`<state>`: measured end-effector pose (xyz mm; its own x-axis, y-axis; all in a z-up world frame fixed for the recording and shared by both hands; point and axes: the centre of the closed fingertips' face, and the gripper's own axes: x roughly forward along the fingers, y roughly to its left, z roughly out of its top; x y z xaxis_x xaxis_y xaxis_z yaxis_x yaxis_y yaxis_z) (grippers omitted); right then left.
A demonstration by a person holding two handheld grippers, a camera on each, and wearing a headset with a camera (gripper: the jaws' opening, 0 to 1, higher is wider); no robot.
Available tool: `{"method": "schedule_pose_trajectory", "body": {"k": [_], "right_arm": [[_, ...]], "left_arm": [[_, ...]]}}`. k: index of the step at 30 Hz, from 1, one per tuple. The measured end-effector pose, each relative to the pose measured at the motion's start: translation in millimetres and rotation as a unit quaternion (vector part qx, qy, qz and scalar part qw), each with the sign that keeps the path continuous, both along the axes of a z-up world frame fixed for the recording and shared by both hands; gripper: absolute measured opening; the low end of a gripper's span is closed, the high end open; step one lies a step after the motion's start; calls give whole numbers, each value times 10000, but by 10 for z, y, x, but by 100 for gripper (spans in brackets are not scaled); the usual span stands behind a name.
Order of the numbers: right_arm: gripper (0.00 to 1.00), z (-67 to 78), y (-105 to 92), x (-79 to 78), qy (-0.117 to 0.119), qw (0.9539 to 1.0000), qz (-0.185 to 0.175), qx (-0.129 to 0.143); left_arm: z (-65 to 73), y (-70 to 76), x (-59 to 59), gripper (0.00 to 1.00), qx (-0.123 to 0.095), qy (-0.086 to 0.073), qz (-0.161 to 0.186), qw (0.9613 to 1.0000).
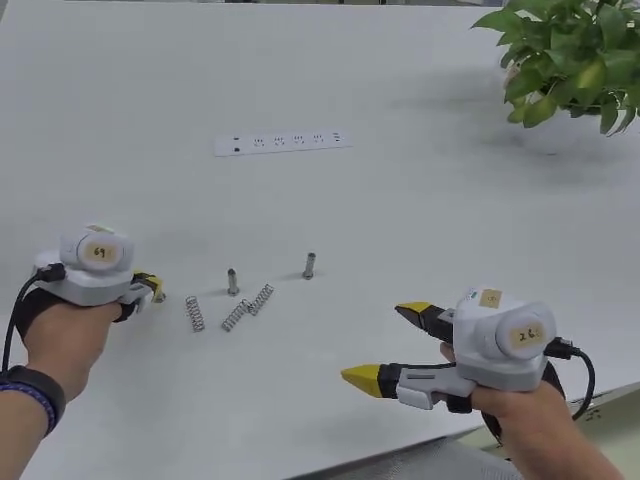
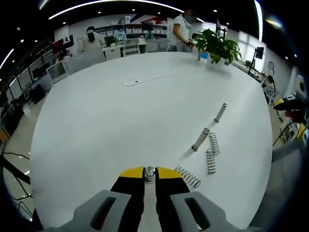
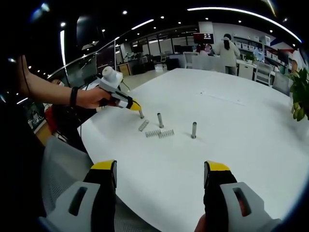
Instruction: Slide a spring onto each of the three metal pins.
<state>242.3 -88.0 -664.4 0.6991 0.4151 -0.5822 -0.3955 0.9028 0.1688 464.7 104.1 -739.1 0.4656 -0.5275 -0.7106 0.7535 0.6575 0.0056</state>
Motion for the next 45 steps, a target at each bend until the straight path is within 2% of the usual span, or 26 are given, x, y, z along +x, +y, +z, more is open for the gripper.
{"method": "schedule_pose_trajectory", "body": {"k": [11,21,32,39,45], "right_arm": [[73,-19,27,2,21,10000,24,14],[72,3,-2,20,-15,10000,-1,16],[72,-13,-11,7,1,10000,-13,33],[73,-19,-8,-2,9,10000,-21,75],[73,-23,-14,10,-4,10000,-17,78]], "left_arm": [[10,10,-28,0,28,-15,-41,10000],[-39,16,-60,0,135,9,-118,9998],[-38,16,-72,0,88,28,-83,9999],[-61,34,-113,9,39,126,-60,9999],[-26,69,-156,15,-63,133,20,9999]]}}
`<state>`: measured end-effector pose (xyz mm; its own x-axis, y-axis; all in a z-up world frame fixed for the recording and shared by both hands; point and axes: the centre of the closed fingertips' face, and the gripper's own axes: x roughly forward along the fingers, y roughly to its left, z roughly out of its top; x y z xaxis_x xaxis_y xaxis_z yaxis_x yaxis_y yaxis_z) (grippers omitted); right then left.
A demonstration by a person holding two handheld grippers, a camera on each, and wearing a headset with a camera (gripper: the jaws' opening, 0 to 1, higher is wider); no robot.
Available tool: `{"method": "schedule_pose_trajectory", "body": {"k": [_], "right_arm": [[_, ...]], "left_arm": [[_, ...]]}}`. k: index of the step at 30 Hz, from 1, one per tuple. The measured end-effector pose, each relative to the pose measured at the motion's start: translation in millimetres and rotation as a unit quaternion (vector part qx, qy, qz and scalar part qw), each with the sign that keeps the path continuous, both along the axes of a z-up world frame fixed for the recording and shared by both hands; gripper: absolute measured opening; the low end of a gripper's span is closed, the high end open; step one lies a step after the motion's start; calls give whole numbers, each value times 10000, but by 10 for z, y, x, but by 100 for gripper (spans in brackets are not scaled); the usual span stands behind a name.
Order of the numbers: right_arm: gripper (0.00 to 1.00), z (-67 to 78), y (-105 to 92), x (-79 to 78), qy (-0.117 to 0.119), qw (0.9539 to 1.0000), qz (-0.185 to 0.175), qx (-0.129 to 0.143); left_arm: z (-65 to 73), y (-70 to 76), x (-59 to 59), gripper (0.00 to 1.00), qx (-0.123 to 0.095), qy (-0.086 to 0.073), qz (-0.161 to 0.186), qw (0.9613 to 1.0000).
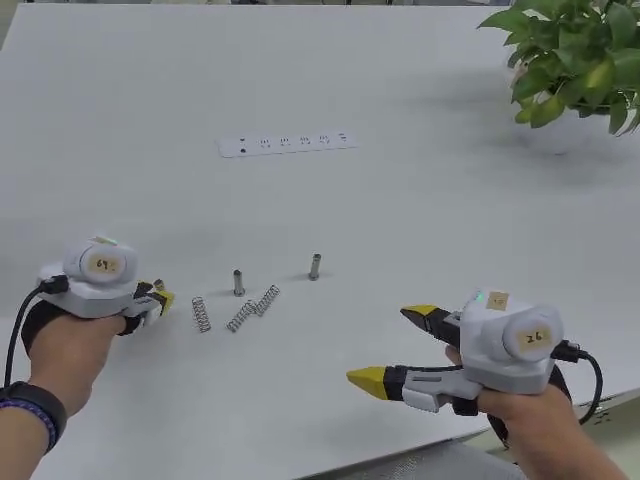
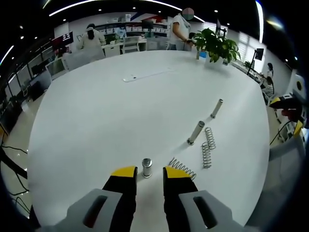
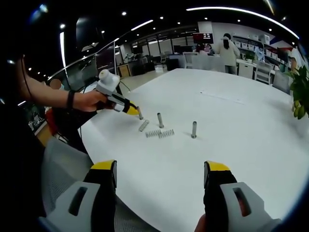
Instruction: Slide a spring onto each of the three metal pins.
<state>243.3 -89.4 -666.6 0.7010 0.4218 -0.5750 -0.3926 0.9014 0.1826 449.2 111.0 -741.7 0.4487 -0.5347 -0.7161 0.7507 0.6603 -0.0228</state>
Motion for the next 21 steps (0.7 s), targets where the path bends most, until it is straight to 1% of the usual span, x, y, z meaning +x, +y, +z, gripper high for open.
{"method": "schedule_pose_trajectory", "body": {"k": [4,10,13,15,21], "right_arm": [[73,-4,9,6,-2,10000,28,4],[73,-9,20,7,-8,10000,68,12],[73,-12,29,7,-4,10000,89,23],[73,-22,31,8,-1,9999,110,23],[73,-19,50,15,-17,9999,153,31]], "left_arm": [[10,46,-61,19,13,-35,36,10000],[41,131,-187,21,-40,-60,76,9999],[52,171,-226,26,-38,-76,128,9999],[69,197,-249,25,-66,-81,181,9998],[124,235,-336,27,-140,-109,260,9995]]}}
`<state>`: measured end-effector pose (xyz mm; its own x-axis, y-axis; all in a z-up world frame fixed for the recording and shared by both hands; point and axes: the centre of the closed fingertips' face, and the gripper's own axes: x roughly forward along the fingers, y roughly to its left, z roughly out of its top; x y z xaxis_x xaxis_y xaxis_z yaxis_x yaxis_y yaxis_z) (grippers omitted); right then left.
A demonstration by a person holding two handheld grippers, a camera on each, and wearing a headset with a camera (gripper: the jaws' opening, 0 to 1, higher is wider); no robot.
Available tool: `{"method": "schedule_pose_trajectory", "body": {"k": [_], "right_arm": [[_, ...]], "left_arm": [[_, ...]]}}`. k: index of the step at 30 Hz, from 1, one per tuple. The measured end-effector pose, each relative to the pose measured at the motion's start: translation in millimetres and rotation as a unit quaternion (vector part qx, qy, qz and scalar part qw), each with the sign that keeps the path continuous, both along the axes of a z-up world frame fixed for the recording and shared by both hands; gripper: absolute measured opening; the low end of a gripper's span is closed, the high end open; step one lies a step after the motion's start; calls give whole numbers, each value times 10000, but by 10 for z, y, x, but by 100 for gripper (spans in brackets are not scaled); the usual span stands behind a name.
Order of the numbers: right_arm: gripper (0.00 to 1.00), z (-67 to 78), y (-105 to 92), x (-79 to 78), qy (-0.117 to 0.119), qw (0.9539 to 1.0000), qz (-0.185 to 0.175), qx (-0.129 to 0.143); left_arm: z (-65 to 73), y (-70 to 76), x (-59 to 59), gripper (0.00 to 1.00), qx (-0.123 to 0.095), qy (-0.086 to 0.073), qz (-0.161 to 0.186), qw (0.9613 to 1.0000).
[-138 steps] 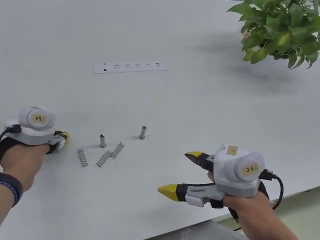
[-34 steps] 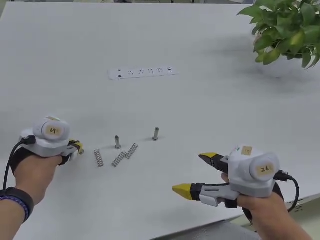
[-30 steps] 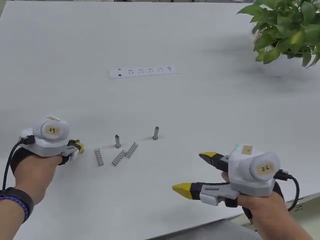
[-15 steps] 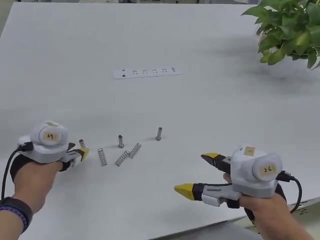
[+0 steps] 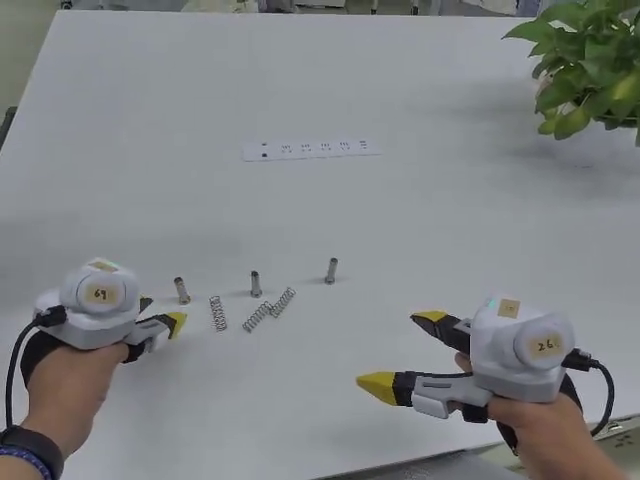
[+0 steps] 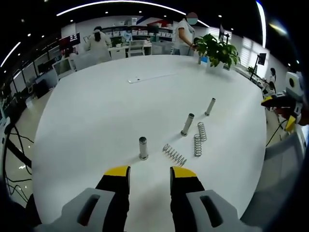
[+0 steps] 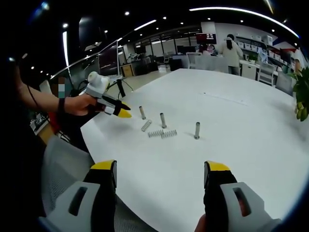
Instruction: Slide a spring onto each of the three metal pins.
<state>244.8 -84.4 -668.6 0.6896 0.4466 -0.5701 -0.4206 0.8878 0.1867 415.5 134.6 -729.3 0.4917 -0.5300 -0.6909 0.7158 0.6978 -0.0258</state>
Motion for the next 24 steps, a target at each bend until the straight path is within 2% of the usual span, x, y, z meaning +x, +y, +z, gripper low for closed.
{"method": "schedule_pose_trajectory", "body": {"k": [2,12,16,24], "right_arm": [[73,6,8,1,-7,10000,14,9],[73,16,-10,2,-35,10000,36,17],[73,10,-5,-9,-33,10000,47,17],[73,3,-6,-30,-33,10000,60,27]], "left_arm": [[17,6,-39,29,-83,52,45,9999],[156,55,-207,33,-259,-42,177,9995],[171,77,-263,34,-265,-52,198,9994],[152,66,-298,34,-304,-11,239,9993]]}}
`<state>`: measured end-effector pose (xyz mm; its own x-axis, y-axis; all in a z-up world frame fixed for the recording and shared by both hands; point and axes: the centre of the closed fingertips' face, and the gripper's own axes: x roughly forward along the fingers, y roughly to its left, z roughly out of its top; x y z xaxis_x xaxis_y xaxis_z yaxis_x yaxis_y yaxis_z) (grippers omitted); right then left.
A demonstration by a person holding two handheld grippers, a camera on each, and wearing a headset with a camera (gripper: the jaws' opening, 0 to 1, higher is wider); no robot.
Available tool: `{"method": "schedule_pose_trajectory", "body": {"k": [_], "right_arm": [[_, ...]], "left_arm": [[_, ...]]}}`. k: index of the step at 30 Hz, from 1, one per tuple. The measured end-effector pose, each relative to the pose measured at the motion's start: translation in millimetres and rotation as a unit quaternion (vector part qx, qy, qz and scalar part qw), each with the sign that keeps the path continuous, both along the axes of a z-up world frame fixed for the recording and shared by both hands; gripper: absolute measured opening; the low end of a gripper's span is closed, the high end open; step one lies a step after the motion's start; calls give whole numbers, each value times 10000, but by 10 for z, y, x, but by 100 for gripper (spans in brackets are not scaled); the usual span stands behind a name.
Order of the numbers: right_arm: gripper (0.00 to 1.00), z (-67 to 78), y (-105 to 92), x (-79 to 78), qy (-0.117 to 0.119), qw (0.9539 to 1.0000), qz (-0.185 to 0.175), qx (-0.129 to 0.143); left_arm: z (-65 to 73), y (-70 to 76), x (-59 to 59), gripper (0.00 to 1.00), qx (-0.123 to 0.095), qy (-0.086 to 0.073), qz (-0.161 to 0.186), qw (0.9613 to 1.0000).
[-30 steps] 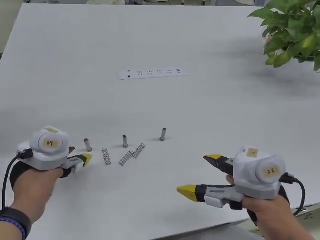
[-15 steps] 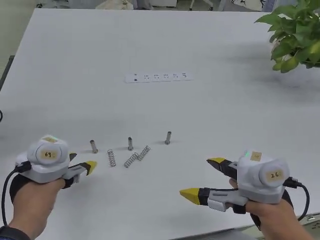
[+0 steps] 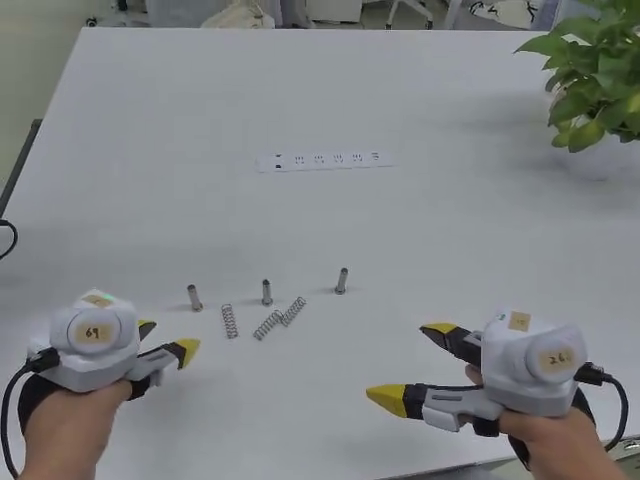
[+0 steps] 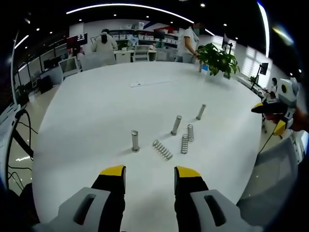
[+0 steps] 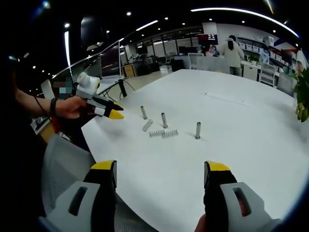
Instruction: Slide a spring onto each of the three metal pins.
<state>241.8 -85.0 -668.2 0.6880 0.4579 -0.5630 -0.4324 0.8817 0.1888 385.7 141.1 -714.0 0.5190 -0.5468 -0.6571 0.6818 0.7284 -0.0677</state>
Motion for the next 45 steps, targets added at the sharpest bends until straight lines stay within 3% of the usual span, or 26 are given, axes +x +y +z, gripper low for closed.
{"method": "schedule_pose_trajectory", "body": {"k": [12,26,45], "right_arm": [[73,23,-20,-19,-16,10000,-33,12],[72,14,-37,-36,13,10000,-70,1],[72,-5,-80,-66,62,9999,-143,-12]], "left_arm": [[-151,-203,-28,34,-76,165,-114,9998],[-262,-354,28,32,-93,260,-142,9995],[-517,-552,214,28,-147,565,72,9983]]}}
